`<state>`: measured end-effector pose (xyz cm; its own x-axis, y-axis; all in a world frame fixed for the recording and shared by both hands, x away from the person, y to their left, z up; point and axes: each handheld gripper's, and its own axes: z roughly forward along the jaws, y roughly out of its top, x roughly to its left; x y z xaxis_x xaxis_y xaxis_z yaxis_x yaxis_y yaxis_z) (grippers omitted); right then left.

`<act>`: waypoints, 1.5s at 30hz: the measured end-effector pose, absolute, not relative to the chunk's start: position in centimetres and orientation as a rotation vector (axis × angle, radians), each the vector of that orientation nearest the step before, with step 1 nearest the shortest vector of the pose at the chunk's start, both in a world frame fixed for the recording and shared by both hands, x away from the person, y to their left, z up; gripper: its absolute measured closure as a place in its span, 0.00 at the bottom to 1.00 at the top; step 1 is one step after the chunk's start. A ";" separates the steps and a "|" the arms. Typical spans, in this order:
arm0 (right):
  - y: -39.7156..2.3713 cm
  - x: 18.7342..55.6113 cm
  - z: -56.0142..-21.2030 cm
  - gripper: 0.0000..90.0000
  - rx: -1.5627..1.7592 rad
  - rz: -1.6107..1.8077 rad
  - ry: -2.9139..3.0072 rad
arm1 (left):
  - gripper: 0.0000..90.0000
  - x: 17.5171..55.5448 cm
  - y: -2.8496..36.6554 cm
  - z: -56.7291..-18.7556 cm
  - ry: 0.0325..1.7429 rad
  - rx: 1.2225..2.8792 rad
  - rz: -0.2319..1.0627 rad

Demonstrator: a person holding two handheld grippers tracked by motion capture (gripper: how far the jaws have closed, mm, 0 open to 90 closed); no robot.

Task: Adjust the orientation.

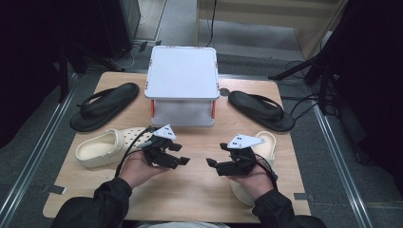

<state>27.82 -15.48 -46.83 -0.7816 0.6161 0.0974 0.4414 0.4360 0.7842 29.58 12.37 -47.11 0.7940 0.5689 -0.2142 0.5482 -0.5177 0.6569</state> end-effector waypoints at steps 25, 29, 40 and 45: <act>-15.1 27.3 -46.6 0.40 0.888 1.265 2.577 | 0.52 29.0 14.2 -46.5 0.829 2.246 -0.010; -15.2 27.2 -46.2 0.51 0.902 1.291 2.551 | 0.52 28.9 14.6 -46.3 0.827 2.241 0.002; -16.2 28.4 -46.8 0.56 0.923 1.328 2.584 | 0.50 28.4 16.5 -45.2 0.853 2.242 0.055; -16.4 29.1 -46.9 0.59 0.951 1.347 2.617 | 0.49 28.2 17.5 -45.1 0.887 2.230 0.061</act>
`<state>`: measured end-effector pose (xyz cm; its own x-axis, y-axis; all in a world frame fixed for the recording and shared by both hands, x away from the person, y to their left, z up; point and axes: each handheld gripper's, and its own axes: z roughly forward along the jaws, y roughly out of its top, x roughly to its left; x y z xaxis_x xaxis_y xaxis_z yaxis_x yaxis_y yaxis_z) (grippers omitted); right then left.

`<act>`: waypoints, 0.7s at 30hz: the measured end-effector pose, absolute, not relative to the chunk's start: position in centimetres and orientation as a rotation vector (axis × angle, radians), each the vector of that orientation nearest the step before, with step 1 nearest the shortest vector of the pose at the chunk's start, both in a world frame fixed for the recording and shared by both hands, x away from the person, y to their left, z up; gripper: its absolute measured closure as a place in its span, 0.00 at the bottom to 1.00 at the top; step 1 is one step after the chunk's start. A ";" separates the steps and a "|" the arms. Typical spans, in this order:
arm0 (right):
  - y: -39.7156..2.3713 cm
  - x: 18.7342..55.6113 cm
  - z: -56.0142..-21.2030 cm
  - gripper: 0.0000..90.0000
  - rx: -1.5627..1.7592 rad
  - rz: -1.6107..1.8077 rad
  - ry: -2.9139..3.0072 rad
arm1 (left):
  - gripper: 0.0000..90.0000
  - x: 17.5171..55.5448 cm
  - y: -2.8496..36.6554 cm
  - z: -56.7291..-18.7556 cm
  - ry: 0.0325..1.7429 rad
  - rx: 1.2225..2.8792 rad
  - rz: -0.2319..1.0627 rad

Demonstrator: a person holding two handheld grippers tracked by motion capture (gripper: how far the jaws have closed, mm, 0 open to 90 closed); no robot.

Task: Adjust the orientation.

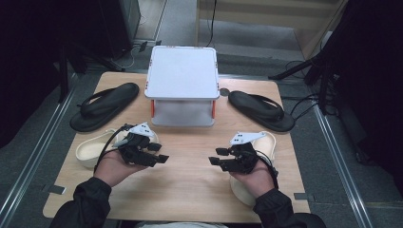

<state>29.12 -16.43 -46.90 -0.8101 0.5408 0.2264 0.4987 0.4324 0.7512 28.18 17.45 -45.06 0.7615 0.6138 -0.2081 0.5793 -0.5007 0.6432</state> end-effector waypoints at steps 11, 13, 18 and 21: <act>-15.6 29.8 -46.4 0.55 0.905 1.299 2.609 | 0.49 27.1 20.5 -44.1 0.957 2.210 0.109; -15.3 29.8 -46.5 0.55 0.891 1.286 2.625 | 0.49 26.9 21.1 -43.9 0.971 2.200 0.120; -14.6 29.9 -46.6 0.55 0.867 1.268 2.653 | 0.50 26.4 22.8 -43.5 1.024 2.187 0.164; -14.3 29.9 -46.6 0.55 0.852 1.266 2.659 | 0.49 26.2 23.7 -43.4 1.045 2.176 0.173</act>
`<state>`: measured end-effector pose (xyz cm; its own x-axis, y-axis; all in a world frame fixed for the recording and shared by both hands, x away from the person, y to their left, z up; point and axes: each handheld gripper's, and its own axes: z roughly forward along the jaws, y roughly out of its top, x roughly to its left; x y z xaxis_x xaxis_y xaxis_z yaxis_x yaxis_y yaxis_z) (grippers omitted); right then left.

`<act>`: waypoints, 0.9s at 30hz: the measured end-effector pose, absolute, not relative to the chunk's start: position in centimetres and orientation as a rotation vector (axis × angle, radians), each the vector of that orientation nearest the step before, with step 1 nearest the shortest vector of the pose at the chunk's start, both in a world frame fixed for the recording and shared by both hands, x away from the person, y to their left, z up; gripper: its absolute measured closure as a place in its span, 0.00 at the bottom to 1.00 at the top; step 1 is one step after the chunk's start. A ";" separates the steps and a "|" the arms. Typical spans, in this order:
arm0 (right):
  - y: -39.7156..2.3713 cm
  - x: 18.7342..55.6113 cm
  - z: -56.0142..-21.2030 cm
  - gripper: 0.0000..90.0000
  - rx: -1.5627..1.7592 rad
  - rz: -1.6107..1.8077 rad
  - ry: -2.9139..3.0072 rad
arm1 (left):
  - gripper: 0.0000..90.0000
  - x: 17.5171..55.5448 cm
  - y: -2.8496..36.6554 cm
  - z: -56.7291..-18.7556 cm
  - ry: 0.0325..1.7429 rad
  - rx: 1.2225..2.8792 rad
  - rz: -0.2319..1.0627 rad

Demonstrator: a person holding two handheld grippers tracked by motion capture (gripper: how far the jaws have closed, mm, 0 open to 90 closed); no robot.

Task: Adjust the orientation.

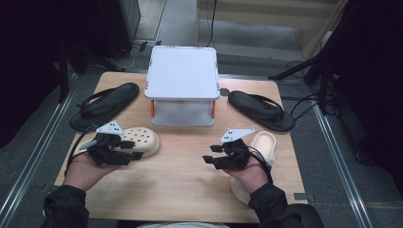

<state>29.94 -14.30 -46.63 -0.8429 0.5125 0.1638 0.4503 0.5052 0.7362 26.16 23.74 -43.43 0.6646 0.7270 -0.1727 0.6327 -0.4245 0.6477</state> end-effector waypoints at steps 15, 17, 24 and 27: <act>-13.7 30.1 -46.7 0.56 0.840 1.245 2.677 | 0.49 25.7 28.9 -43.7 1.165 2.138 0.207; -13.7 30.1 -46.7 0.56 0.844 1.244 2.678 | 0.49 25.9 29.4 -44.0 1.168 2.149 0.217; -13.5 30.1 -46.9 0.56 0.838 1.229 2.688 | 0.50 27.0 30.4 -46.1 1.183 2.141 0.183; -13.4 30.1 -47.0 0.56 0.836 1.225 2.694 | 0.53 27.6 30.4 -47.0 1.195 2.143 0.168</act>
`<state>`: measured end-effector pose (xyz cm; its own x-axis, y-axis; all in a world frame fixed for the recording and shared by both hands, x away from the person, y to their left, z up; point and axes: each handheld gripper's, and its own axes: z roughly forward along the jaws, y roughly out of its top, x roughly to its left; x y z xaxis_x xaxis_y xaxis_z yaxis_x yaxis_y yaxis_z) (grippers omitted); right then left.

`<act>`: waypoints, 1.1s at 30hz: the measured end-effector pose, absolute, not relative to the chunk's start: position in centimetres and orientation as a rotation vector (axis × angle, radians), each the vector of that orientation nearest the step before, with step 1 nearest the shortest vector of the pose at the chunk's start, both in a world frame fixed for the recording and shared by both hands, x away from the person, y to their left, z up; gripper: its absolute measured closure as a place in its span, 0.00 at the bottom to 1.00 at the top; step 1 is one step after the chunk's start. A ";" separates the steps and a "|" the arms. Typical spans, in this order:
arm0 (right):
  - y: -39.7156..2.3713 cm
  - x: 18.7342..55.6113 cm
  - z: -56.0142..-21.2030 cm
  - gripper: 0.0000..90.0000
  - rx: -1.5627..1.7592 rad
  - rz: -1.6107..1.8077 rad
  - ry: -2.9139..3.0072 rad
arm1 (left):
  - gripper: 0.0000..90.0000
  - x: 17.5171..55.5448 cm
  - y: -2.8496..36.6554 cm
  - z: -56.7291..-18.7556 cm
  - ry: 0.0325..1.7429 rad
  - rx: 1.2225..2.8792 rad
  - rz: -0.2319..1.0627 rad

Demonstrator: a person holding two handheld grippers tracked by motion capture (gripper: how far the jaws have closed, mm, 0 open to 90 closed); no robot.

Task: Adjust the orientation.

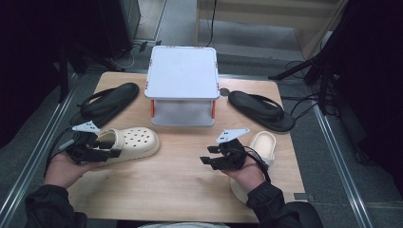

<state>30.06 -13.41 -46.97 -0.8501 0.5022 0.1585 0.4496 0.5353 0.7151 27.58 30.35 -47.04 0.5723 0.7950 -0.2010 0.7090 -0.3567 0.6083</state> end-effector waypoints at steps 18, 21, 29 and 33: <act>-12.9 29.9 -47.3 0.56 0.815 1.191 2.716 | 0.81 30.3 28.9 -48.2 1.063 2.209 0.073; -12.9 29.9 -47.3 0.56 0.819 1.191 2.715 | 0.84 30.5 29.1 -48.2 1.071 2.200 0.049; -13.1 29.9 -47.3 0.57 0.822 1.209 2.708 | 0.85 30.3 28.7 -47.1 1.082 2.190 0.055; -13.1 29.9 -47.2 0.57 0.828 1.214 2.703 | 0.85 30.0 27.3 -46.0 1.061 2.178 0.066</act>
